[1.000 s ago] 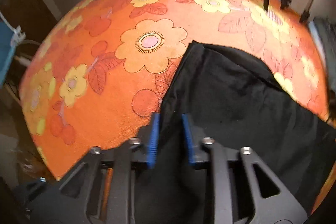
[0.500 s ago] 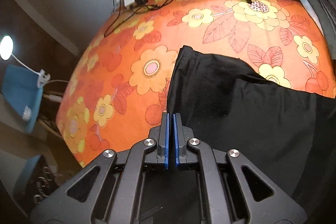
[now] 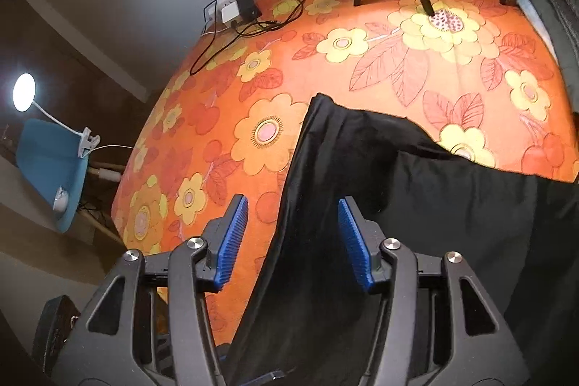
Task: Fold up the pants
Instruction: 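Grasp the pants edge with the left gripper while the right gripper grasps the hem, then fold the pants over onto themselves with both grippers and lay them down, then open both grippers and press the folded pants flat, then close both grippers on the edge of the folded pants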
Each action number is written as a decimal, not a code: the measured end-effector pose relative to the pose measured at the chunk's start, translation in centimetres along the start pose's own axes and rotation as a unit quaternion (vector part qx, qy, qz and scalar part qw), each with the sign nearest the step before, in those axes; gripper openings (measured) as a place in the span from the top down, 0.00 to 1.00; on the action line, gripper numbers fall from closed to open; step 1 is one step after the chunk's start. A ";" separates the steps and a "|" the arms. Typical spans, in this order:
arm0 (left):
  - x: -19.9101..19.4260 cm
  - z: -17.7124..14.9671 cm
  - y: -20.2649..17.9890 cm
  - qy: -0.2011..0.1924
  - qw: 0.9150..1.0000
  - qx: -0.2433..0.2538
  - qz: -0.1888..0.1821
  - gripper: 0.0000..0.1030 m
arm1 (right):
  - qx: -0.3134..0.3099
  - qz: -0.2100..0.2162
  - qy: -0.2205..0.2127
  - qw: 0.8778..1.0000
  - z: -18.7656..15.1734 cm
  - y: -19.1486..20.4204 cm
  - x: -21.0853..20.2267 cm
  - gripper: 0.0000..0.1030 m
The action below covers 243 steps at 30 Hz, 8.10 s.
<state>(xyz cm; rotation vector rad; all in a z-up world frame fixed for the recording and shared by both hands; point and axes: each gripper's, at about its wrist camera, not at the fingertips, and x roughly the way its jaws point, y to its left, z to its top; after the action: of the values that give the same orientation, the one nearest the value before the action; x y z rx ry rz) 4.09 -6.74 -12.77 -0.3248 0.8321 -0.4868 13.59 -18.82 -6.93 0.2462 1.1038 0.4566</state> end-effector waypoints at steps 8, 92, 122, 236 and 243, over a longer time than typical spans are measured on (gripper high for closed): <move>0.2 0.2 -1.8 -0.005 1.000 0.026 -0.016 0.78 | -0.019 -0.029 0.018 0.999 -0.4 0.0 0.5 0.73; 8.4 -4.9 -11.2 0.099 0.986 0.077 -0.107 0.88 | -0.020 -0.101 0.012 0.995 -1.0 -13.9 -2.1 0.85; 8.4 -0.7 -9.6 0.068 0.996 0.023 -0.060 0.57 | 0.033 -0.075 -0.057 0.995 -17.7 -20.3 -16.3 0.88; 13.7 2.3 -10.2 0.081 0.996 0.031 -0.006 0.92 | 0.100 -0.041 -0.097 0.989 -8.6 -25.6 -12.9 0.90; 12.3 3.0 -11.8 0.058 0.997 0.053 -0.020 0.93 | 0.077 -0.047 -0.123 0.988 -8.2 -23.9 -14.9 0.91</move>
<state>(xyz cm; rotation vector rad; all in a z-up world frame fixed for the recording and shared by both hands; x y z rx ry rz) 10.13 -22.99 -13.14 -0.2181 0.9107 -0.5900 6.24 -47.15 -8.39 0.3748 0.9048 0.2480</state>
